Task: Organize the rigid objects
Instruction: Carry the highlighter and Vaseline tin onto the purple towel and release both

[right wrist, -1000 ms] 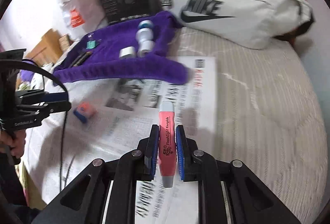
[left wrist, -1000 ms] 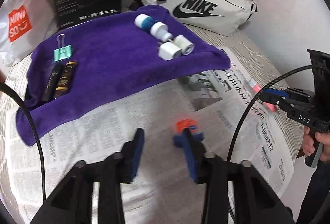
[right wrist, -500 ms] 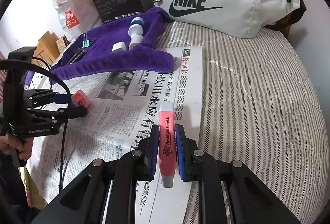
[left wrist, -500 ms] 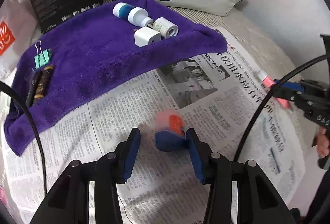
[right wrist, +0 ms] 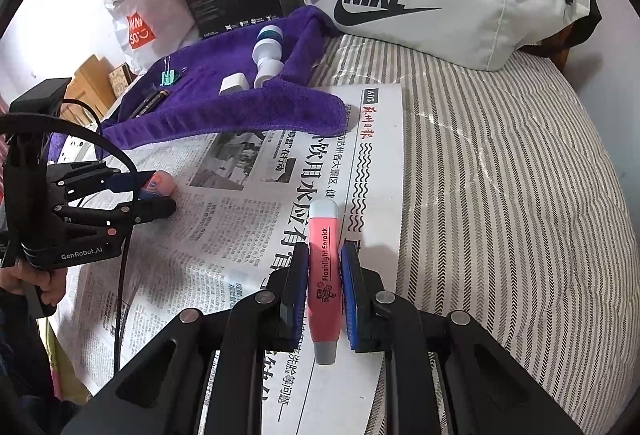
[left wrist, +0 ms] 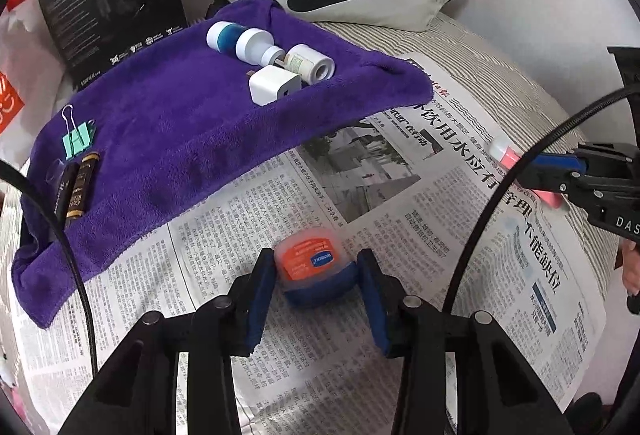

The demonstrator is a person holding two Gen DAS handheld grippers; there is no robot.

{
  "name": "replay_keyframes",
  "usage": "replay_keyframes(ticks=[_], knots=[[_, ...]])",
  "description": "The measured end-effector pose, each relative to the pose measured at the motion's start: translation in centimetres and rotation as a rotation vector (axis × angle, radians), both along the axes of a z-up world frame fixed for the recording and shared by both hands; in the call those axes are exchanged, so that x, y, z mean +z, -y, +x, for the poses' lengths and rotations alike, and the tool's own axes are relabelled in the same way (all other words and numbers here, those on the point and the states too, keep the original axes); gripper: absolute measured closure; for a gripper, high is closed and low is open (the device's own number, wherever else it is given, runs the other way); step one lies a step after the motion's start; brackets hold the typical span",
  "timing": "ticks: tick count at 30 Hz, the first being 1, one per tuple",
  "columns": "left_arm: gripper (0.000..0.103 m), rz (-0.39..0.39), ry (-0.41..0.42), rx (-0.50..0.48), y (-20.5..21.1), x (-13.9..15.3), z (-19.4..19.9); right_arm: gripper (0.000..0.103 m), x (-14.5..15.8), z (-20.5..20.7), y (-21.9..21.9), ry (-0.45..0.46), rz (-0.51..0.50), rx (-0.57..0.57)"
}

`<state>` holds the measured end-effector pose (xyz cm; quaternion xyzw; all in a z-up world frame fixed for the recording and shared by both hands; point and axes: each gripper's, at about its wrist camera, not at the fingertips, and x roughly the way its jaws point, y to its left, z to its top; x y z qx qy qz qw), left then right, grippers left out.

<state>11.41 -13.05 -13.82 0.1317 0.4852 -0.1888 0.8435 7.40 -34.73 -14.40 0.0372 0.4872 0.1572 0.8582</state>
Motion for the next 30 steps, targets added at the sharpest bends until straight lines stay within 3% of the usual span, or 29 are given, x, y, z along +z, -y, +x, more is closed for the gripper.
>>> replay_keyframes(ticks=[16, 30], knots=[[0.063, -0.021, 0.025, 0.055, -3.3, 1.1, -0.2, 0.086, 0.7, 1.0, -2.5, 0.006, -0.006, 0.050], [0.063, -0.081, 0.072, 0.128, -9.4, 3.5, -0.1, 0.086, 2.9, 3.6, -8.5, 0.054, -0.026, 0.157]])
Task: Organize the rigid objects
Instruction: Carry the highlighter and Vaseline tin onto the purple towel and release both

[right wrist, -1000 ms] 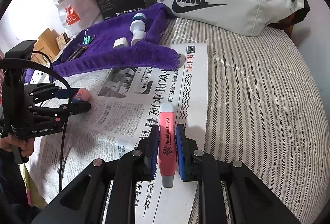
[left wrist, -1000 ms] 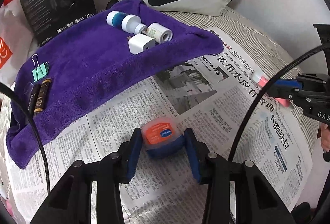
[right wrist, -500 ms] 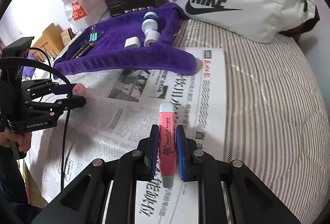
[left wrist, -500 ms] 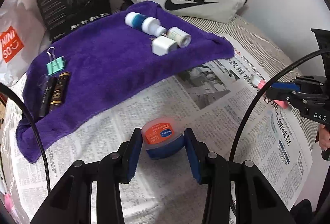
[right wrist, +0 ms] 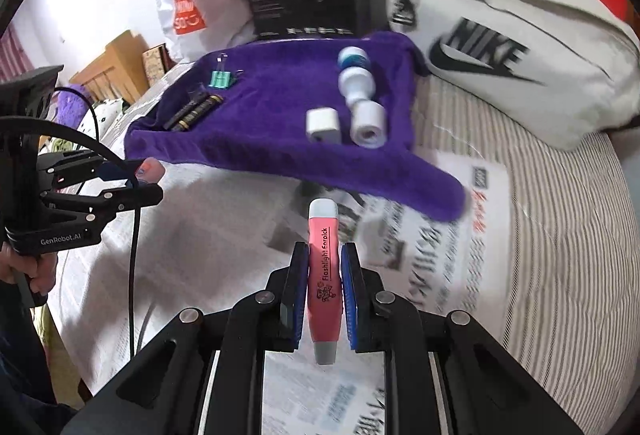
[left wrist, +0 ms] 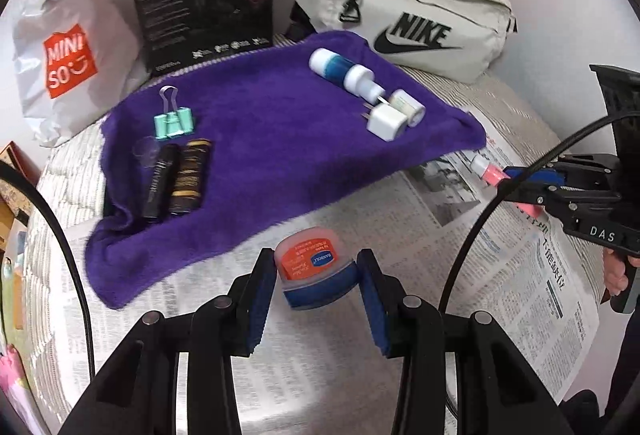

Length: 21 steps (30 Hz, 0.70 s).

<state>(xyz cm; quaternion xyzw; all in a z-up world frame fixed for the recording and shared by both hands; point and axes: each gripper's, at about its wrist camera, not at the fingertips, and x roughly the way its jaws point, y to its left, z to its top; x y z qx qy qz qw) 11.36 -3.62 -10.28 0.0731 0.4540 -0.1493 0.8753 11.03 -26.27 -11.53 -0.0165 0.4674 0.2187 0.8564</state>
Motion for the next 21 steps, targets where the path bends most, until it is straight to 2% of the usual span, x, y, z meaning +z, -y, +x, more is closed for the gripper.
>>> replay_keyframes(ticks=[10, 21], knots=[[0.063, -0.038, 0.034, 0.043, -3.3, 1.9, 1.4, 0.086, 1.6, 1.7, -3.3, 0.024, 0.011, 0.068], [0.063, -0.055, 0.029, 0.055, -5.0, 3.0, 4.7, 0.086, 3.1, 5.4, -4.3, 0.057, 0.026, 0.076]])
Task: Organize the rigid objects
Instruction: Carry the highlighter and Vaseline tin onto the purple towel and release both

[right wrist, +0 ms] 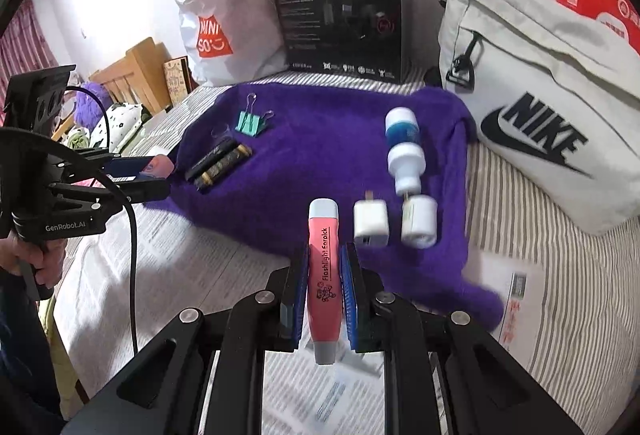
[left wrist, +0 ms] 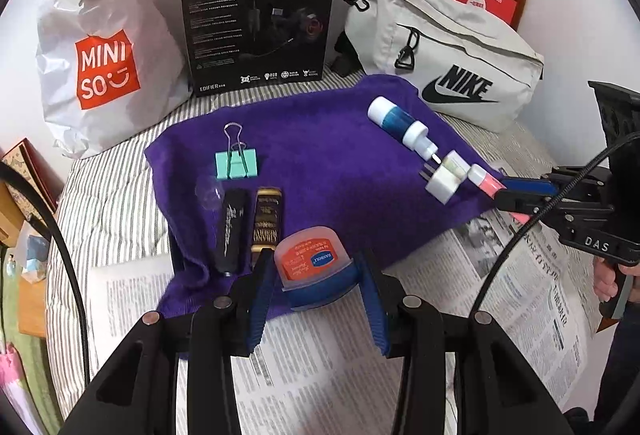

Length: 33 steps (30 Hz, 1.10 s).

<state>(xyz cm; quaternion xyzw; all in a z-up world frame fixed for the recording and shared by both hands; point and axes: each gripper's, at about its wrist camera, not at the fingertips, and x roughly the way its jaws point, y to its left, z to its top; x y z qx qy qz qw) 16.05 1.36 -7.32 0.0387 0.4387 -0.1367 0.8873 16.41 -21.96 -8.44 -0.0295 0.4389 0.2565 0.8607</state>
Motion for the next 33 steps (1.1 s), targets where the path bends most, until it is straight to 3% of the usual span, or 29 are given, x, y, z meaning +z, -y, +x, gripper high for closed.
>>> replay_keyframes(ticks=[9, 19, 33], knots=[[0.063, -0.005, -0.030, -0.004, -0.3, -0.7, 3.3, 0.086, -0.4, 5.9, -1.2, -0.007, -0.011, 0.005], [0.063, -0.002, -0.065, 0.008, -1.6, -2.1, 6.0, 0.086, -3.0, 11.7, -3.4, -0.050, -0.047, 0.006], [0.063, -0.006, -0.079, 0.014, -2.2, -2.6, 7.4, 0.086, -5.6, 13.9, -5.5, -0.067, -0.139, 0.027]])
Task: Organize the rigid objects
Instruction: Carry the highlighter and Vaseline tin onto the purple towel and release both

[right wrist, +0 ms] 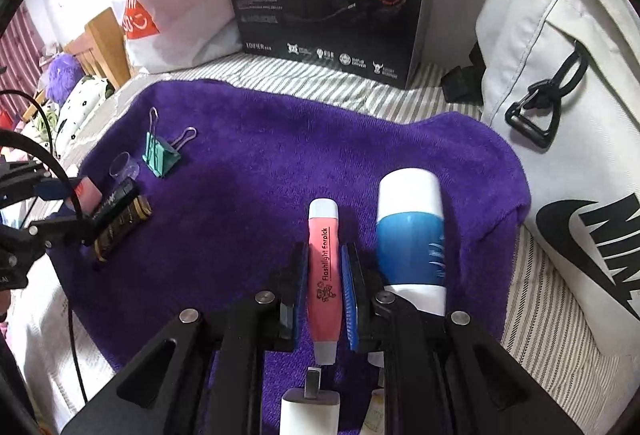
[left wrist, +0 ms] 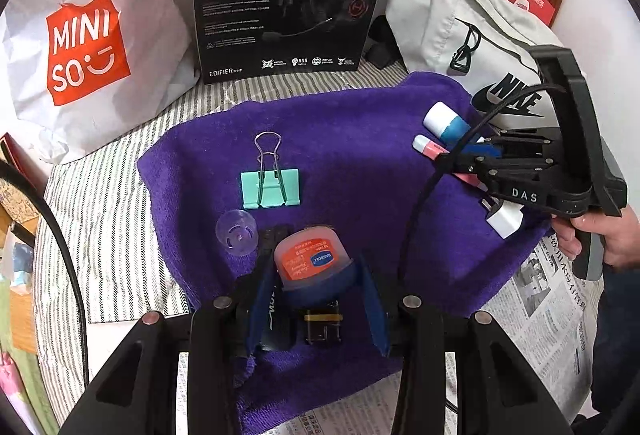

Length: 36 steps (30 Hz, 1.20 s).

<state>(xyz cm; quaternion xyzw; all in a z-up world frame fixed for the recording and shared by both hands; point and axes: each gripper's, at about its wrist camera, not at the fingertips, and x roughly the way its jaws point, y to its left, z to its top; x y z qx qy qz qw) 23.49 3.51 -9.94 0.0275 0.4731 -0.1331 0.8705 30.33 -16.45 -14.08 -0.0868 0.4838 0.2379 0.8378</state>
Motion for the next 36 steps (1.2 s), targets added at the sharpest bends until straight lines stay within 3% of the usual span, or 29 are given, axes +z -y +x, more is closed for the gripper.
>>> replay_keyframes(ticks=[7, 9, 18, 36], knots=[[0.063, 0.011, -0.006, 0.005, 0.0, 0.0, 0.1, 0.085, -0.6, -0.2, 0.0, 0.000, 0.002, 0.007], [0.063, 0.023, -0.002, 0.010, 0.1, 0.0, 0.1, 0.077, -0.6, -0.2, 0.0, -0.003, 0.009, 0.013], [0.063, 0.016, -0.014, -0.005, 0.5, -0.7, 1.7, 0.064, 1.2, -1.9, 1.7, 0.027, 0.010, -0.010], [0.063, 0.082, -0.040, -0.065, 4.3, -3.1, 6.9, 0.064, 2.5, -5.5, 4.9, 0.038, 0.069, -0.044]])
